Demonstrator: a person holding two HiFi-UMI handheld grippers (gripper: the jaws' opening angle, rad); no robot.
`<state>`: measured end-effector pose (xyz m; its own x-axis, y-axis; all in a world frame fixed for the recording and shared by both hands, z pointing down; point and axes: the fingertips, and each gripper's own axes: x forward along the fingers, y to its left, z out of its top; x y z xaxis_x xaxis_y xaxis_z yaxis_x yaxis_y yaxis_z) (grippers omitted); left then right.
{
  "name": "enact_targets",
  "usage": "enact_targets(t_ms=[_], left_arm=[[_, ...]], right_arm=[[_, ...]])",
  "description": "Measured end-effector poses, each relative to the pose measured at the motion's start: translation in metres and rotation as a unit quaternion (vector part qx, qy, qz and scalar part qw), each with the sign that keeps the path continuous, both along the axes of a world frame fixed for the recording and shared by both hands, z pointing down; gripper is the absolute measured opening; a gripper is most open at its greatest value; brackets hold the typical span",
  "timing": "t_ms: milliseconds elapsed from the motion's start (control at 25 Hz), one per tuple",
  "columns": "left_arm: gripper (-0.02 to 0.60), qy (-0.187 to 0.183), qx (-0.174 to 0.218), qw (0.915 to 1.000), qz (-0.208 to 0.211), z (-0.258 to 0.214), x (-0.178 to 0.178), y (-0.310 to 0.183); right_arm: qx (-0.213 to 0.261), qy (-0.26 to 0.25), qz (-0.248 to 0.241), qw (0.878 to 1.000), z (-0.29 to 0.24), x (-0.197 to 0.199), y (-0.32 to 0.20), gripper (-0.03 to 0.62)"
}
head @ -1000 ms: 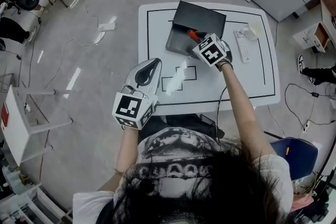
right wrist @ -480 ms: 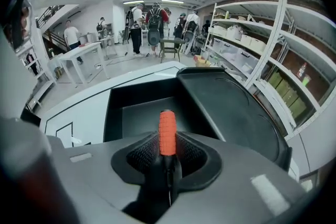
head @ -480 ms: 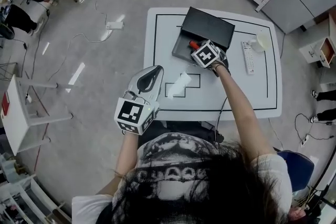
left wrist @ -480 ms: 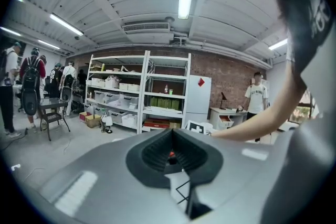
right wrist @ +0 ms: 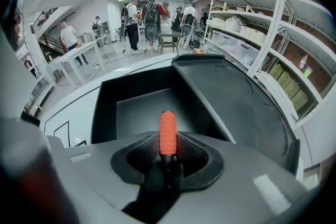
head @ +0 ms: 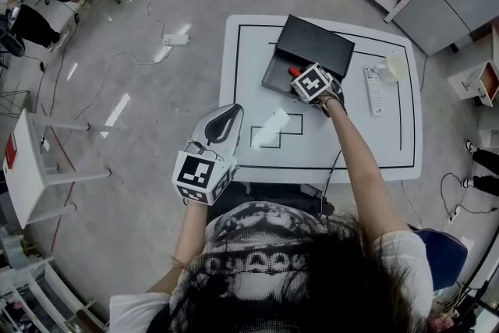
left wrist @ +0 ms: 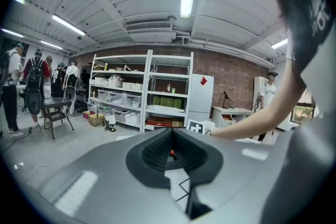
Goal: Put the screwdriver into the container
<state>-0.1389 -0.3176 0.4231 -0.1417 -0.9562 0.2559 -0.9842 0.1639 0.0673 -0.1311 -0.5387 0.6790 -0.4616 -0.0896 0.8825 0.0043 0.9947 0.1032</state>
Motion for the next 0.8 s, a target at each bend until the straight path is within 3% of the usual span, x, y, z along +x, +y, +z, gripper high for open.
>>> enact_targets(t_ms=[280, 600, 800], left_arm=[[0.0, 0.002, 0.003, 1.0, -0.001, -0.004, -0.015, 0.024], [0.0, 0.006, 0.005, 0.9998, 0.019, -0.005, -0.021, 0.04], [0.0, 0.01, 0.008, 0.999, 0.043, -0.006, -0.022, 0.05]], right_arm=[[0.005, 0.012, 0.0, 1.0, -0.005, 0.004, 0.02, 0.155], [0.029, -0.066, 0.034, 0.997, -0.051, 0.006, 0.034, 0.15], [0.027, -0.139, 0.077, 0.987, -0.104, 0.016, 0.06, 0.137]])
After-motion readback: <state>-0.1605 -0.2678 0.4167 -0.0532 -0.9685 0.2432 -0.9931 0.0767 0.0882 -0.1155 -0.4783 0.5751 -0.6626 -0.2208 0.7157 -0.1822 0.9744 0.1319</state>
